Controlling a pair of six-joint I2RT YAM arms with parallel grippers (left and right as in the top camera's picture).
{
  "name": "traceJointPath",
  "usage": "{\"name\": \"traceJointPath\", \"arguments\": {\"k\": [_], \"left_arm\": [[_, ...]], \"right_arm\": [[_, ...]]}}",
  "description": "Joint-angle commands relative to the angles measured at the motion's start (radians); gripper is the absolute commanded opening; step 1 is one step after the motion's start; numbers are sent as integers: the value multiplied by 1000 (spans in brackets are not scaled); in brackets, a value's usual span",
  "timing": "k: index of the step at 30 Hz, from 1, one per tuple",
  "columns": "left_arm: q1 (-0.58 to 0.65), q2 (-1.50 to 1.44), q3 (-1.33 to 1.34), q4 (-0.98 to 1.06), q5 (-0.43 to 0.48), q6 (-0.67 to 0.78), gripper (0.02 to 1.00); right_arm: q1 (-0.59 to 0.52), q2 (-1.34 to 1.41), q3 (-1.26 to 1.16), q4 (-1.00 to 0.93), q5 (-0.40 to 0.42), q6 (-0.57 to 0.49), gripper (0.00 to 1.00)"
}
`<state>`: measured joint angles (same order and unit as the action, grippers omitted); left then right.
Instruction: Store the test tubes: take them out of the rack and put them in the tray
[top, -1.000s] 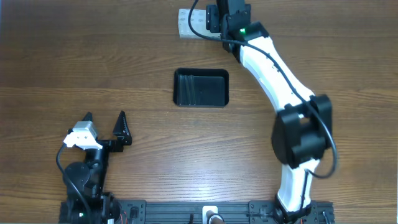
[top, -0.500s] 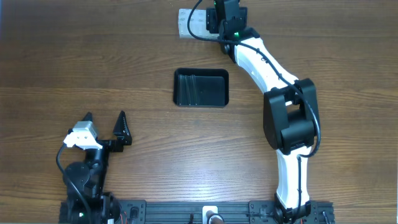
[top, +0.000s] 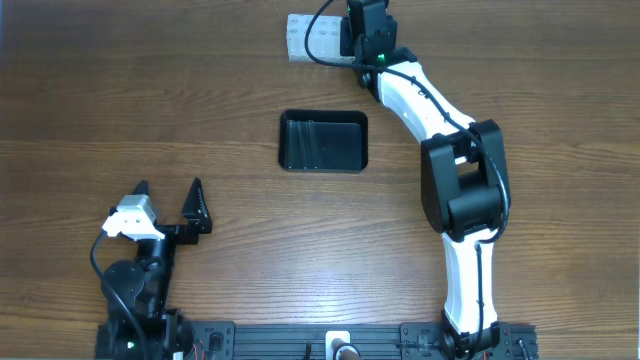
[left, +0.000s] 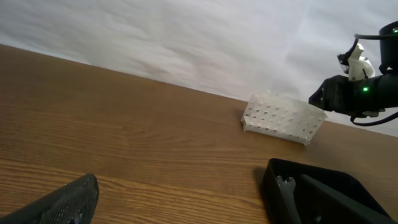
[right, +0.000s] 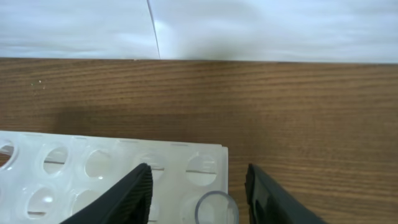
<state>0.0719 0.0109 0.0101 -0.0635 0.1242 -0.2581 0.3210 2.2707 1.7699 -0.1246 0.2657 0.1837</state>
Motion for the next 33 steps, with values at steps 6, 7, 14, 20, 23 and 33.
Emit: {"name": "traceJointPath", "arguments": {"k": [6, 7, 14, 20, 23, 33], "left_arm": [[5, -4, -4, -1, 13, -11, 1000], [5, -4, -4, -1, 14, -11, 1000], [5, -4, -4, -1, 13, -11, 1000], [5, -4, -4, -1, 14, -11, 1000], [5, -4, -4, -1, 13, -11, 1000], [5, -4, -4, -1, 13, -11, 1000]], "right_arm": [[-6, 8, 3, 5, 19, 2, 281], [-6, 8, 3, 5, 21, 2, 272], [-5, 8, 3, 5, 21, 2, 205], [-5, 8, 3, 6, 21, 2, 161], [-5, 8, 3, 10, 21, 2, 139], [8, -3, 4, 26, 40, 2, 102]]}}
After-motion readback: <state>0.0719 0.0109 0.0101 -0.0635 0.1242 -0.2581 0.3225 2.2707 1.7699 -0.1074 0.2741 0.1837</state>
